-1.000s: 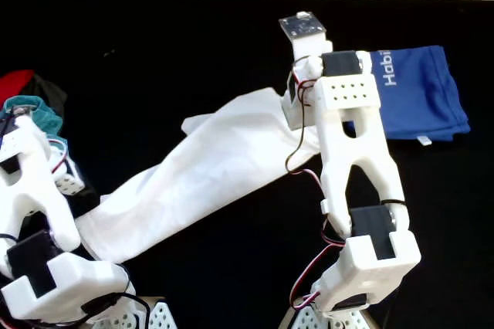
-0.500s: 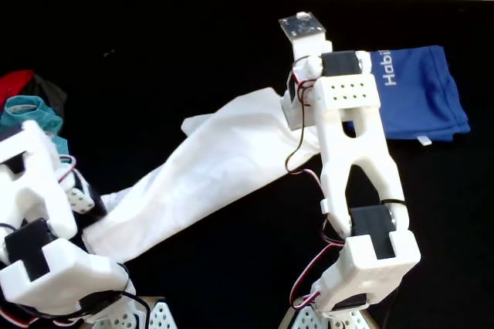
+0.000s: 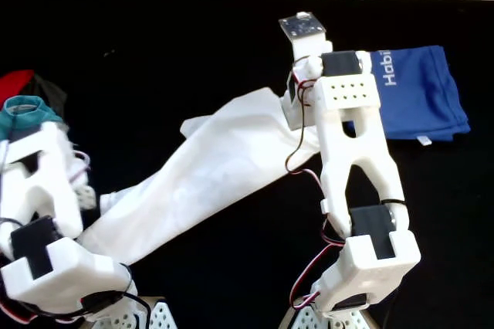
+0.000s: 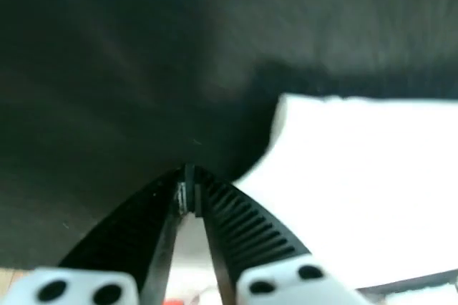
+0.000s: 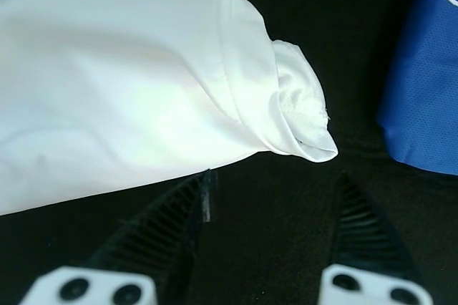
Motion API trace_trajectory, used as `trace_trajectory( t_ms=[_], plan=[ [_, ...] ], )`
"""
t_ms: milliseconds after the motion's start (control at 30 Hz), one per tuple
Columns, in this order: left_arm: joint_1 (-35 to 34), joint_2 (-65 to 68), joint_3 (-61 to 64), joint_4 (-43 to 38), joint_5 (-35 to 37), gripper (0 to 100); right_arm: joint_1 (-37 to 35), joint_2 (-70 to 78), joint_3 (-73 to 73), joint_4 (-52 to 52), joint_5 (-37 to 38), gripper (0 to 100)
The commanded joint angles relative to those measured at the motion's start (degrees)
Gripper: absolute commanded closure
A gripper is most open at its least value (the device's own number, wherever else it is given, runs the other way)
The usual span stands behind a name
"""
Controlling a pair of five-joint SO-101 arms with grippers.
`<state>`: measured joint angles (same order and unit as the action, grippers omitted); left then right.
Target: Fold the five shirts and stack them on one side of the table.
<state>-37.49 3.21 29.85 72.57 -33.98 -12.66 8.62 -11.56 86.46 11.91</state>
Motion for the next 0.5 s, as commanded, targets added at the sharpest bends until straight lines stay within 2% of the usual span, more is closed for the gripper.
trace_trajectory(
  t_ms=[0, 133, 233, 400, 467],
  plan=[
    [-5.49, -0.48, -9.27, -0.62, -0.18, 99, -0.40, -0.48, -2.51, 0.22, -0.44, 74.6],
    [-10.33, -0.40, -19.47, -0.70, -0.18, 99, -0.40, -0.48, -2.51, 0.22, -0.53, 74.6],
    [-10.95, -0.31, -22.99, 0.53, -0.18, 99, -0.40, -0.48, -2.51, 0.22, -0.53, 74.6],
    [-6.20, -0.40, -22.81, 17.49, -0.26, 99, -0.40, -0.48, -2.51, 0.04, -0.53, 74.6],
    [-4.00, -0.48, -22.81, 21.63, -0.62, 97, -0.40, -0.48, -2.51, -0.04, -0.53, 74.6]
  ],
)
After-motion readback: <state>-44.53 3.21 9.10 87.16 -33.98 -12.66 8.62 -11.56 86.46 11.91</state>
